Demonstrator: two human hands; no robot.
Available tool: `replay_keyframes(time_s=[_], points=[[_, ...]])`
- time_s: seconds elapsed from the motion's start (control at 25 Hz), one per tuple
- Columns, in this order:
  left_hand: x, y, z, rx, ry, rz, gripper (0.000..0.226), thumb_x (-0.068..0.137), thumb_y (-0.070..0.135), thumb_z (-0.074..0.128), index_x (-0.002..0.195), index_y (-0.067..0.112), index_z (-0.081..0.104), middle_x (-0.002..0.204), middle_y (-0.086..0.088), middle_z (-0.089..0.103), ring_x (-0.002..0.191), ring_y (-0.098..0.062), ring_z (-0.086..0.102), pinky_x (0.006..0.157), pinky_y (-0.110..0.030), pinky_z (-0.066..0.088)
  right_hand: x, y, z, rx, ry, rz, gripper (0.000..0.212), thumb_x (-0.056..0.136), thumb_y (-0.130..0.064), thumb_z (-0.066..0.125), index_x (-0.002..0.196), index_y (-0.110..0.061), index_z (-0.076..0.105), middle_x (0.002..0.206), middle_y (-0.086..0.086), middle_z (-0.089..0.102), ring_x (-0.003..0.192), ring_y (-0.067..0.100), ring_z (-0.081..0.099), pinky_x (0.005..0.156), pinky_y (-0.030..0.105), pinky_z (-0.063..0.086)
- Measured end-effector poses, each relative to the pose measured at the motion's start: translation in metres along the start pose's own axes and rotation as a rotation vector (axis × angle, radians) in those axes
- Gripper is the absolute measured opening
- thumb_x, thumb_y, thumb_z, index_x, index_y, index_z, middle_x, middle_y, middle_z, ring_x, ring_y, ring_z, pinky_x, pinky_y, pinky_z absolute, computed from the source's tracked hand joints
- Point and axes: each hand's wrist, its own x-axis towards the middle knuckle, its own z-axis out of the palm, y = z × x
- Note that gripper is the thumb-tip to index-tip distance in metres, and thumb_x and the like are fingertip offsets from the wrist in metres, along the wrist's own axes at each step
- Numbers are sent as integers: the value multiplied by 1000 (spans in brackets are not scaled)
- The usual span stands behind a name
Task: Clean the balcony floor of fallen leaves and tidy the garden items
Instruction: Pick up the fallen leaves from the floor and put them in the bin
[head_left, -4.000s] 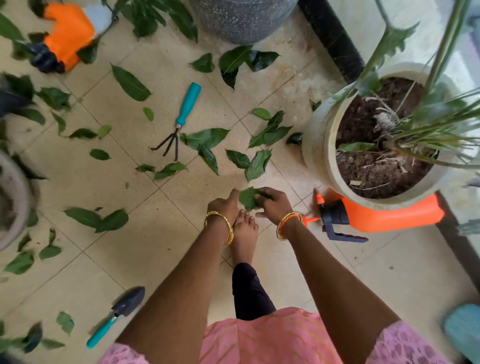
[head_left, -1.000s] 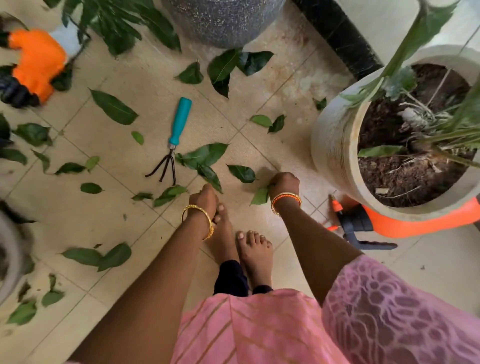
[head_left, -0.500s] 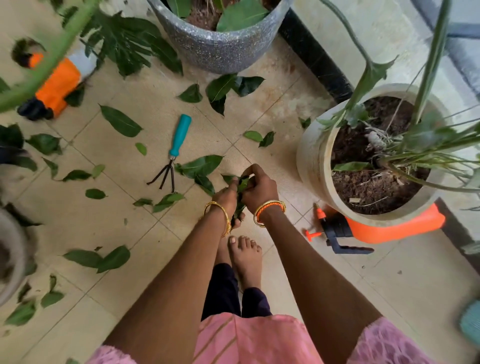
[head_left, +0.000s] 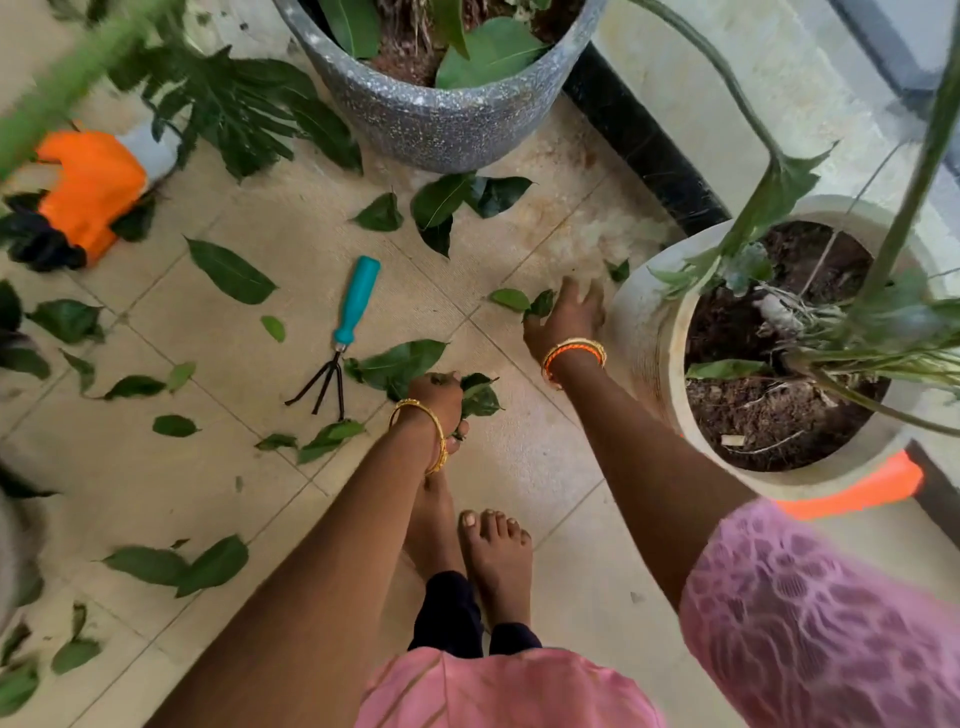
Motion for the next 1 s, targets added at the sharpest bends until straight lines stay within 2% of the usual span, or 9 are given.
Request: replay_keyframes(time_s=[0.08,0.2,0.4,0.48,0.56,0.72,0.76,0.84,1.0], points=[[18,4,-5,-2,-7,15,27,101,32,37,85,13,47,61,-4,43,41,-10,38,32,-12,24,40,-2,1,-56,79,2,87,81,-43,68,147,-14,19,156,17,-3,143,39,-1,117,43,10],[34,13,-15,31,0,15,28,102,30,37,82,13,45,62,-5,43,45,-11,37,31,-11,24,80,-8,0,-18,135,118,113,68,-64,70,149,-14,10,156,19,-9,142,42,-9,116,48,5],[29,14,-35,92,24,-20,23,101,33,39,91,13,43,68,-4,41,47,-10,36,30,-11,24,77,-6,17,22,4,182,130,58,-75,68,149,-10,1,155,20,-12,142,44,-5,116,55,9],[27,8,-39,81,23,-31,22,101,33,39,96,12,44,70,-4,41,48,-11,36,30,-10,25,60,-2,31,30,36,106,123,60,-71,70,148,-10,9,156,19,-5,143,40,-2,115,54,15],[28,1,-40,62,31,-32,22,101,32,40,99,11,44,72,-5,42,48,-11,37,31,-11,26,44,-1,49,13,73,19,106,67,-62,71,146,-14,19,155,18,4,142,38,4,113,51,19],[29,-7,-35,50,39,-9,21,101,30,40,95,11,46,69,-7,45,46,-13,37,32,-11,25,25,-1,77,-61,183,-136,39,92,-16,55,131,-13,46,142,19,30,128,37,29,102,48,41],[29,-9,-34,51,41,-3,21,101,30,40,94,11,46,67,-7,45,45,-14,37,32,-11,25,22,-1,80,-46,208,-171,31,94,-8,48,126,-10,52,135,19,36,122,36,34,97,46,44],[28,-10,-33,54,41,2,21,101,29,41,93,10,47,67,-6,45,45,-13,37,32,-11,25,21,0,82,-22,231,-220,29,95,-1,43,120,-5,58,125,20,46,113,36,42,91,43,46],[25,-11,-34,44,43,15,21,101,28,40,93,11,48,69,-6,46,45,-12,39,32,-11,26,29,4,72,-13,167,-235,23,92,-6,50,109,3,63,110,20,54,100,36,52,82,38,47]])
